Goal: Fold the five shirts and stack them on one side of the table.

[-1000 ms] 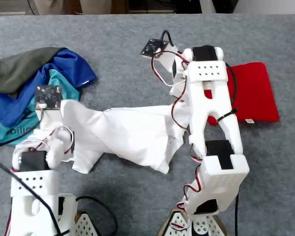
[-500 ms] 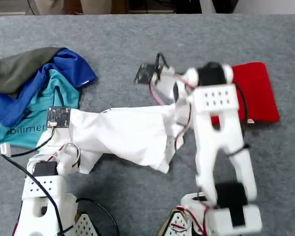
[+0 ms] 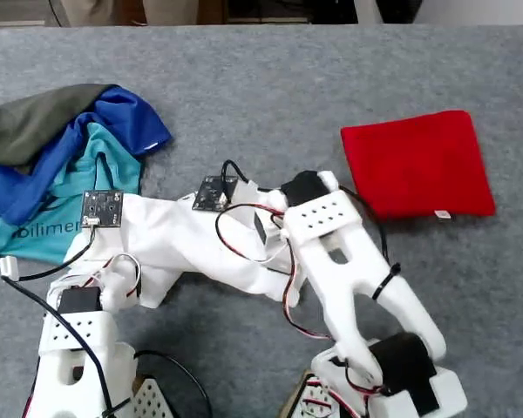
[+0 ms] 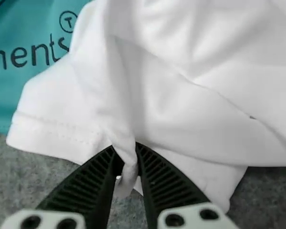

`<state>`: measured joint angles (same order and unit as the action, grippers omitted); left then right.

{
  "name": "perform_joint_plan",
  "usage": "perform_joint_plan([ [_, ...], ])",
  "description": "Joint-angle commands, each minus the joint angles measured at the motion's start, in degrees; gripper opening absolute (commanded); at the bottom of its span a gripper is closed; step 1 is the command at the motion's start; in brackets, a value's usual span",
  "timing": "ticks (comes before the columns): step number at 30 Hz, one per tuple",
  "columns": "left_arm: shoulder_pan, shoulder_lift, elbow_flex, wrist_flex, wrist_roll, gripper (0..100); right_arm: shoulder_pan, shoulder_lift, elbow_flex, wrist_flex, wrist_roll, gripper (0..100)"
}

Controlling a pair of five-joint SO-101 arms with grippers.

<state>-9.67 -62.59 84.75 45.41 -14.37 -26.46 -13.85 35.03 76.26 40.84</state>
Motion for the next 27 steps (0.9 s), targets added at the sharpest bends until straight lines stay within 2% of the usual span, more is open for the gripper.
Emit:
perform_joint_plan([
  [1,-0.5,-0.7,-0.2,-1.0,0.4,2,-0.9,2.3,1.0,-4.9,-0.7,19.9],
  [4,-0.5,-0.7,-0.2,-1.0,0.4,2,-0.8,7.9,1.9,-8.3,-0.9,17.7],
  [7,-0.5,-0.7,-0.2,-1.0,0.4,2,1.9,11.9,-0.6,-10.5,-4.6,2.1],
  [8,-0.5,-0.7,-0.2,-1.0,0.4,2,3.3,12.8,-2.8,-10.5,-6.1,0.0],
  [10,-0.5,-0.7,-0.2,-1.0,0.4,2,7.0,13.6,-7.3,-10.4,-8.0,2.4],
  [16,-0.5,-0.7,-0.2,-1.0,0.4,2,13.8,16.7,-24.3,-9.2,-8.4,0.2],
  [23,-0.5,-0.7,0.1,-1.0,0.4,2,14.5,18.9,-38.1,1.8,-11.3,0.2],
  [27,-0.6,-0.7,1.0,-2.9,0.4,2,14.5,14.5,-42.2,8.9,-11.1,0.2],
])
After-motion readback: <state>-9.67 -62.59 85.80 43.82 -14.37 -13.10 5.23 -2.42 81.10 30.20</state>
